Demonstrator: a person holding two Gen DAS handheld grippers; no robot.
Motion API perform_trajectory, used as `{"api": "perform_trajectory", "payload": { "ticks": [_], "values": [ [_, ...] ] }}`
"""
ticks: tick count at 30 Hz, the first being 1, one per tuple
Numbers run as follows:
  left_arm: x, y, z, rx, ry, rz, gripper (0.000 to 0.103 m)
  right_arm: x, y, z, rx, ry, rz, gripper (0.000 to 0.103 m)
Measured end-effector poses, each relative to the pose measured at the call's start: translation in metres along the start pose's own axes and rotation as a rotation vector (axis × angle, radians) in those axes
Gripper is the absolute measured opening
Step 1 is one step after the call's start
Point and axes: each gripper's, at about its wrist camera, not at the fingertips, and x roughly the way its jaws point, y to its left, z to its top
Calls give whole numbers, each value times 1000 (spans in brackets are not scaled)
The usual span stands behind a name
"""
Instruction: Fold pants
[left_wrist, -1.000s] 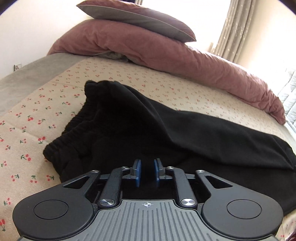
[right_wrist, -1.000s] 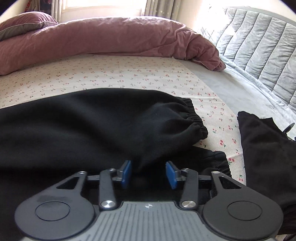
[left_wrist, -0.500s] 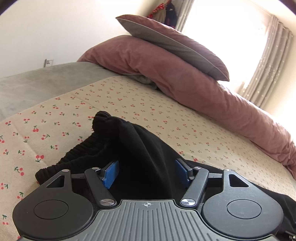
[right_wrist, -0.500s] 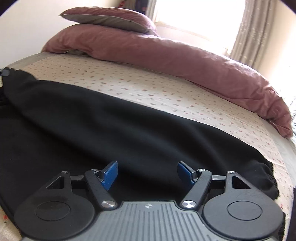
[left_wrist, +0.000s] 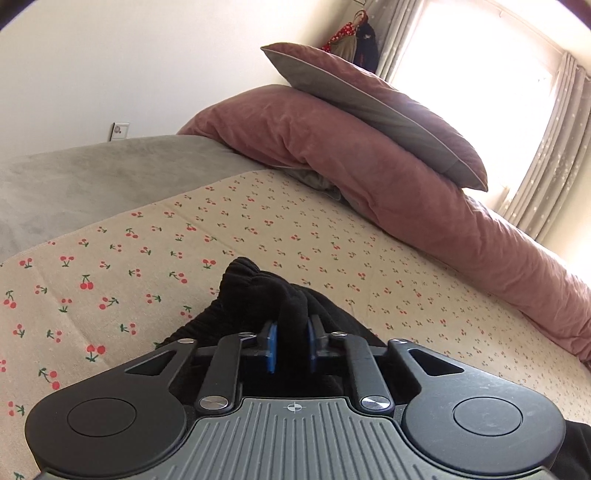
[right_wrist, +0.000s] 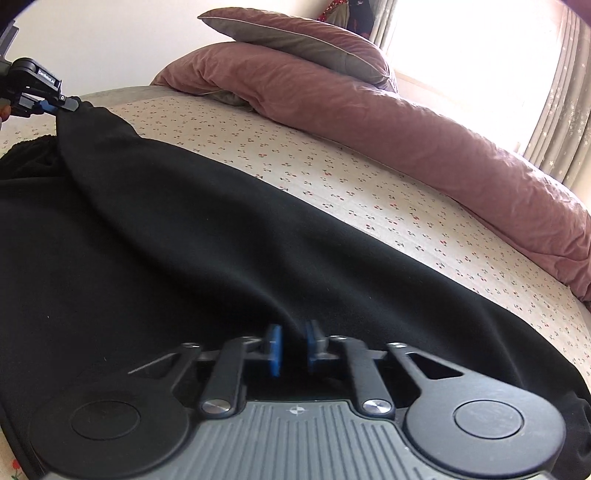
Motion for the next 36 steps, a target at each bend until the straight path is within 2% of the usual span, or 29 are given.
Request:
{"api": "perform_trajectory", "payload": {
  "ticks": [3, 7, 11, 14, 18, 24, 29, 31, 34, 36],
  "values": [
    [-10, 7, 5, -28, 24, -42, 8, -20, -5, 11, 9, -52, -24, 2],
    [-36, 15, 9, -23, 13, -95, 8, -62, -20, 19, 52, -111, -20, 2],
    [-62, 28, 4, -22, 55, -132, 8, -97, -19, 14, 26, -117, 14, 2],
    [-73, 41, -5, -11, 126, -132, 8, -111, -12, 3, -14, -66, 65, 2],
    [-73, 64, -17, -30, 223, -110, 8, -109, 3, -14, -42, 35, 158, 2],
    [-72, 80, -25, -27, 273, -85, 7, -107, 21, -32, -68, 126, 211, 2],
    [-83, 79, -19, -24, 261, -101, 7, -114, 12, -27, -19, 111, 234, 2],
    [-78, 77, -22, 4, 301, -68, 7, -114, 10, -29, -2, 120, 253, 2],
    [-64, 69, -36, 105, 385, 7, 8, -101, 14, -35, -2, 187, 270, 2],
    [-62, 64, -39, 150, 395, 24, 9, -91, 17, -39, -8, 237, 271, 3]
  ]
}}
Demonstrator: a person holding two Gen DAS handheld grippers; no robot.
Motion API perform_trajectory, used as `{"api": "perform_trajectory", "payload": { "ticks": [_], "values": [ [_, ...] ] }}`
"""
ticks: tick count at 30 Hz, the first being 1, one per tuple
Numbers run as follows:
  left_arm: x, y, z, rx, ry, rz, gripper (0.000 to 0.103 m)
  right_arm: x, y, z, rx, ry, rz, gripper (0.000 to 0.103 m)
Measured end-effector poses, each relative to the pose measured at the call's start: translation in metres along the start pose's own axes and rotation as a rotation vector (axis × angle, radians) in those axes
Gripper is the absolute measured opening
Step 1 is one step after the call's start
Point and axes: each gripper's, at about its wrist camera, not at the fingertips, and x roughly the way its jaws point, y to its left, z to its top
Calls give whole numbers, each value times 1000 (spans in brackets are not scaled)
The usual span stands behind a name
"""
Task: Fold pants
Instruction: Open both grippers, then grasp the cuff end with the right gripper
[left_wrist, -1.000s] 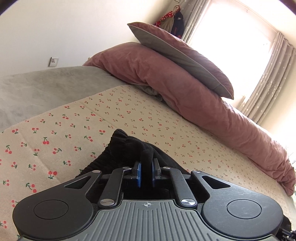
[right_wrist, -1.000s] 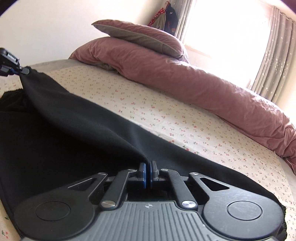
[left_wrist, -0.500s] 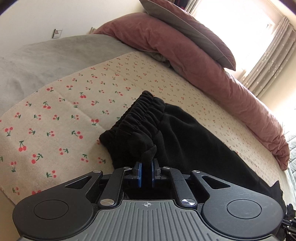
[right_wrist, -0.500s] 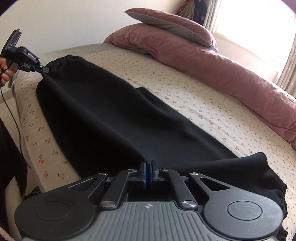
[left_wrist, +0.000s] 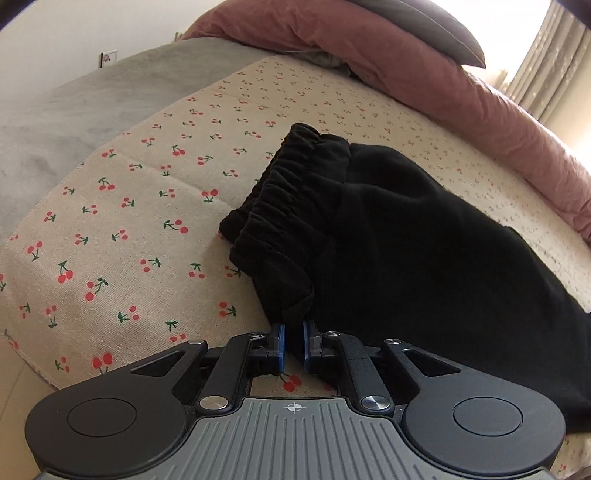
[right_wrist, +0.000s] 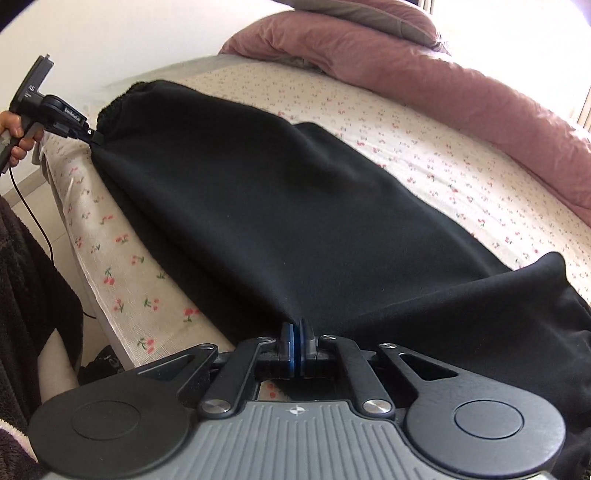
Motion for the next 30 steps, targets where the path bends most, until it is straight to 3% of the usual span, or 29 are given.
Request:
{"api": "perform_trajectory", "payload": {
  "ticks": [4, 5, 6, 7, 8, 9, 10, 12, 15, 20, 23, 25, 30],
  "values": [
    [-11, -2, 0, -2, -50, 9, 18, -2, -6, 6, 51, 1, 25, 15],
    [-17, -6, 0, 4, -75, 24, 22, -8, -12, 7, 85, -20, 34, 33],
    [-22, -10, 0, 11, -104, 48, 35, -16, -18, 8, 121, -57, 35, 44],
    [-29, -16, -1, 16, -137, 85, 55, -23, -24, 7, 154, -95, 36, 45],
    [-35, -23, -1, 26, -170, 121, 65, -31, -32, 6, 194, -126, 38, 46],
    [-40, -33, -3, 55, -209, 146, 73, -37, -42, 4, 247, -155, 30, 49],
    [-44, -43, -5, 95, -245, 163, 73, -42, -52, 1, 304, -181, 11, 52],
    [-48, -64, -9, 176, -291, 179, 78, -50, -74, -7, 419, -220, -61, 68],
    [-47, -100, -16, 292, -333, 108, 84, -52, -107, -21, 564, -242, -192, 69],
    [-19, -172, -39, 454, -256, -84, 90, -39, -167, -60, 858, -221, -352, 69],
    [0, -218, -65, 612, -190, -179, 90, -31, -196, -85, 1009, -212, -364, 63],
    [8, -246, -84, 717, -180, -230, 90, -27, -211, -99, 1091, -236, -356, 54],
    [19, -287, -125, 928, -141, -349, 90, -23, -230, -113, 1194, -377, -325, 49]
  ]
}}
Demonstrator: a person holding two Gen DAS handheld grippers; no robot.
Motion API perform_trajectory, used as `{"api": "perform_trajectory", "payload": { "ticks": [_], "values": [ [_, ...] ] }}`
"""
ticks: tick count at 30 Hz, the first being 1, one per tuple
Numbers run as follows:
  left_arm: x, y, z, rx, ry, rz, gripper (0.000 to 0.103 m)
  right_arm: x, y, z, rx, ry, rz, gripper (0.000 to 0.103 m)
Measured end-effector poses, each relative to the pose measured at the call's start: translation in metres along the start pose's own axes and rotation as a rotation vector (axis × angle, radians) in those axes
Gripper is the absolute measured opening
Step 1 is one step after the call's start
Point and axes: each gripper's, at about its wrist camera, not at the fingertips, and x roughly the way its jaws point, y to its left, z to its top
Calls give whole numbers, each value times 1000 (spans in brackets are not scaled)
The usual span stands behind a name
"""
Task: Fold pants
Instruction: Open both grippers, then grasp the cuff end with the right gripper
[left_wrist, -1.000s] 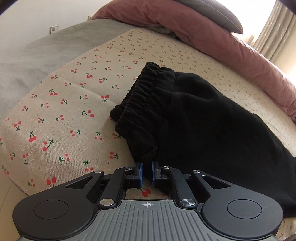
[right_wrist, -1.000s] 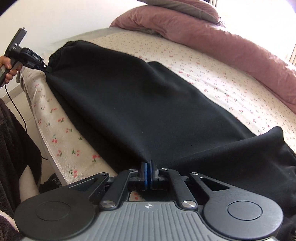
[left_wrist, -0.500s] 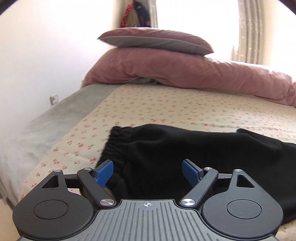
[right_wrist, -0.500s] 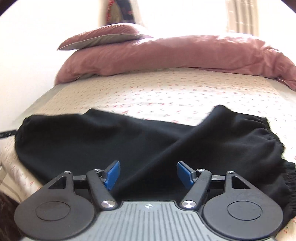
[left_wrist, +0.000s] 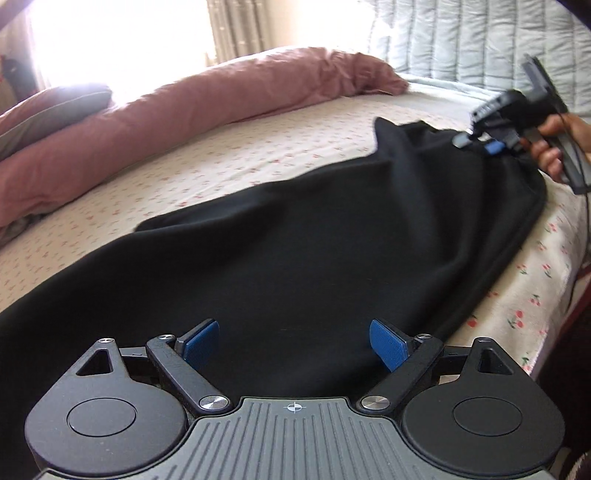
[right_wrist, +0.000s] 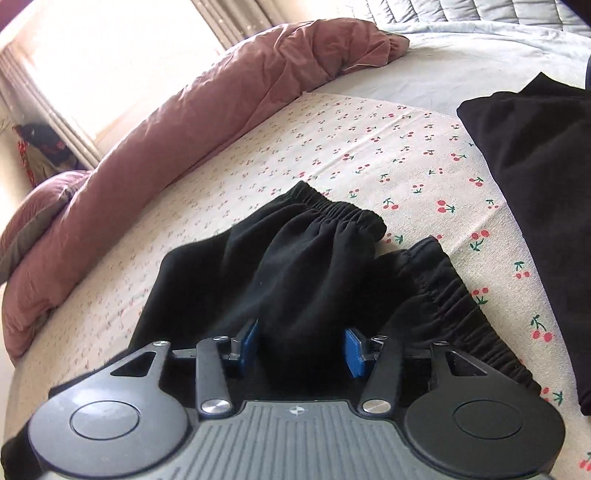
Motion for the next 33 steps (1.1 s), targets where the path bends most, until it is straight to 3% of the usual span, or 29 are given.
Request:
{"api": "perform_trajectory", "payload": {
  "ticks": [4, 9, 15, 17, 22, 23, 26, 28, 30, 33],
  "values": [
    [5, -5, 3, 28, -11, -46, 89, 12, -6, 6, 24, -57, 4, 44],
    [7, -6, 1, 24, -19, -94, 86, 6, -4, 15, 10, -83, -33, 14],
    [3, -9, 0, 60, -42, -135, 68, -36, 1, 28, 31, -195, 22, 6],
    [4, -11, 1, 67, -47, -148, 63, -43, -1, 31, 48, -211, 40, 5],
    [4, -13, 1, 75, -55, -152, 62, -36, -8, 31, 61, -186, 23, 9],
    [6, -12, 2, 74, -55, -155, 62, -31, -10, 29, 74, -175, 13, 20],
    [6, -13, 2, 68, -54, -154, 62, -15, -20, 24, 134, -139, -15, 39],
    [7, -14, 3, 68, -55, -158, 59, -9, -23, 24, 155, -116, -35, 33],
    [8, -12, 3, 68, -54, -184, 49, -10, -21, 29, 171, -121, -47, 9],
    [9, -11, 3, 84, -61, -198, 48, -19, -14, 41, 209, -124, -29, 6]
  ]
}}
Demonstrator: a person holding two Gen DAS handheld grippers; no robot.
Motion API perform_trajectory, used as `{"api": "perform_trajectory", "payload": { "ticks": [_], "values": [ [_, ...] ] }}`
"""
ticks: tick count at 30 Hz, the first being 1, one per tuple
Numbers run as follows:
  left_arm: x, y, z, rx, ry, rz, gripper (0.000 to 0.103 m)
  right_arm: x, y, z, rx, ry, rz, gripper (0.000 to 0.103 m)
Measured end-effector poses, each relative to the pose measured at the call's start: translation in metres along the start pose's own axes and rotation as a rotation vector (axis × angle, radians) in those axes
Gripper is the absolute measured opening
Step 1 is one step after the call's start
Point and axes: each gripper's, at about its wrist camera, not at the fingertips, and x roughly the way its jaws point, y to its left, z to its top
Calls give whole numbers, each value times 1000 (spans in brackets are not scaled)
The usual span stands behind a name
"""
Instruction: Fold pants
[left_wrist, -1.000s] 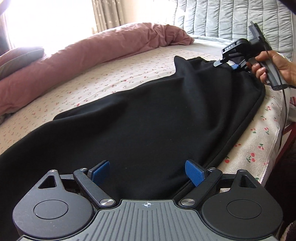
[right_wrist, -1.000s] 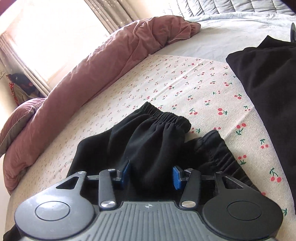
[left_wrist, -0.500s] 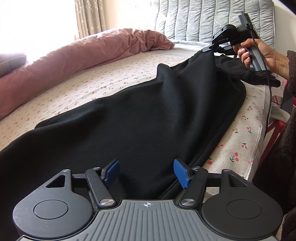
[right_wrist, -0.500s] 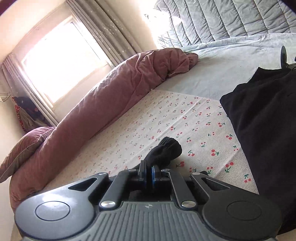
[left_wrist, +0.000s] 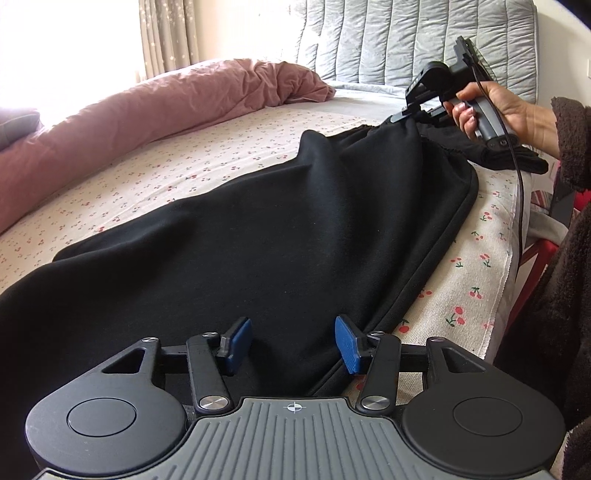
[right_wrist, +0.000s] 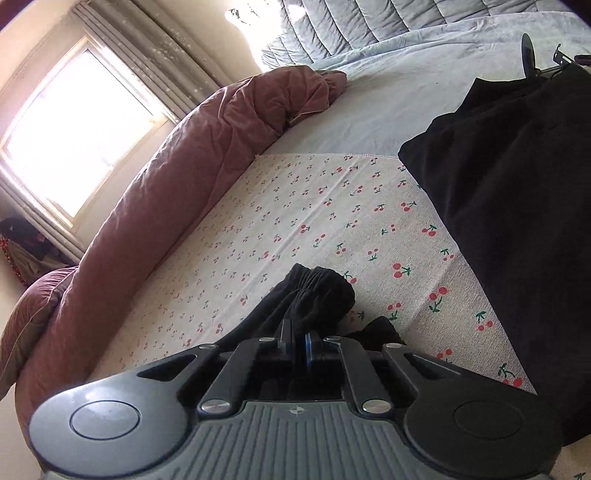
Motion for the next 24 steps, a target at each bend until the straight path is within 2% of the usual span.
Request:
{"api": "perform_trajectory", "payload": {
  "ticks": [5, 11, 12, 13, 15, 16, 18, 20, 24],
  "values": [
    [-6, 6, -1, -2, -43, -24, 50, -25, 54, 29, -67, -35, 34, 6],
    [-10, 13, 3, -38, -90, 20, 49, -62, 121, 48, -174, -112, 95, 6],
    [-10, 13, 3, -40, -98, 37, 34, -69, 125, 49, -186, -123, 106, 6],
    [-11, 15, 5, -33, -99, 66, 8, -74, 127, 51, -196, -131, 113, 6],
    [-18, 22, 9, -19, -90, 133, 4, -83, 123, 49, -220, -135, 110, 6],
    [-24, 28, 11, -35, -96, 142, 3, -86, 119, 47, -230, -131, 98, 6],
    [-38, 42, 12, -83, -114, 129, 3, -87, 96, 39, -226, -105, 64, 6],
    [-49, 51, 9, -90, -123, 115, 2, -85, 65, 27, -200, -46, 38, 6],
    [-46, 52, -3, -51, -66, 64, 2, -64, -10, -9, -121, 110, -44, 6]
  ]
}}
